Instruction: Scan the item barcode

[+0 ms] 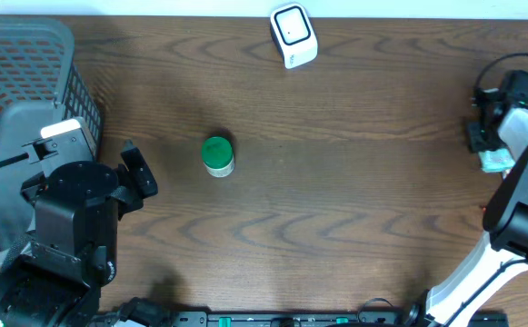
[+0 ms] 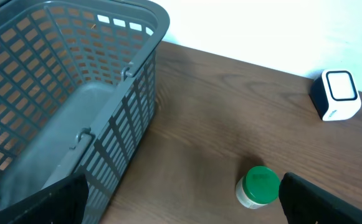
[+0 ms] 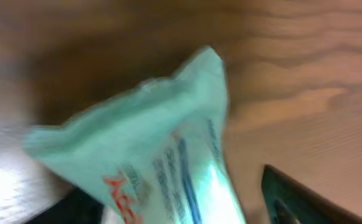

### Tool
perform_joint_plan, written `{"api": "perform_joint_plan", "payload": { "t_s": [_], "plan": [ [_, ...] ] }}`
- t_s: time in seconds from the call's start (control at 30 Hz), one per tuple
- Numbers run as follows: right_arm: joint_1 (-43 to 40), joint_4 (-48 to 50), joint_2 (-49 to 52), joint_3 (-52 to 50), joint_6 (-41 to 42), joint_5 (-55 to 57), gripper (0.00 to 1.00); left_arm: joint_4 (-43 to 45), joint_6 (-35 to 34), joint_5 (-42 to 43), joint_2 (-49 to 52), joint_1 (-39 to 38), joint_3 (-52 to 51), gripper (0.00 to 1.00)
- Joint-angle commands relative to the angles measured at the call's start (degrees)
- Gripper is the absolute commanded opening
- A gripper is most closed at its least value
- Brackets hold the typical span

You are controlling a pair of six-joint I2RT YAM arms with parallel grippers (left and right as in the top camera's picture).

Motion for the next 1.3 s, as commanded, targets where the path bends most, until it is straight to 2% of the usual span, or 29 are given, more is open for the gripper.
{"api": "perform_joint_plan", "payload": {
  "t_s": [0.0,0.17,0.37,0.5,0.63,0.77,0.93,1.0,1.27],
  "plan": [
    [0.17,-1.40,-3.48,1.90,6.19,0.96,0.99,0.04,-0.09,-0.66,-0.04,0.24,-0.04,0.98],
    [2.64,-6.21,-10.14,8.07,8.59,-10.69,0.99,0.04,-0.09,-0.66,-0.04,0.24,-0.04,0.98],
    [7.52,-13.38,-16.50,9.05,22.80,-26.60,0.99,0.04,-0.09,-0.66,-0.04,0.24,-0.04,0.98],
    [11.80,-19.34,-16.87,8.96,29.94,-38.40,0.99,0.04,-0.09,-0.66,-0.04,0.24,-0.04,0.98],
    [16.39,-20.06,-16.85,6.56,38.32,-45.22,0.99,0.04,-0.09,-0.66,-0.04,0.24,-0.04,0.98],
    [22.08,-21.24,-16.85,5.11,42.75,-45.00,0.99,0.04,-0.09,-0.66,-0.04,0.24,-0.04,0.98],
    [30.86,-21.79,-16.85,5.14,57.02,-36.89,0.99,0.04,-0.09,-0.66,-0.04,0.24,-0.04,0.98],
    [33.86,-21.53,-16.83,5.14,60.08,-35.93,0.99,0.04,-0.09,-0.66,-0.04,0.24,-0.04,0.98],
    [45.46,-16.96,-16.83,5.14,54.05,-29.66,0.99,0.04,-0.09,-0.66,-0.04,0.24,-0.04,0.98]
  ]
}}
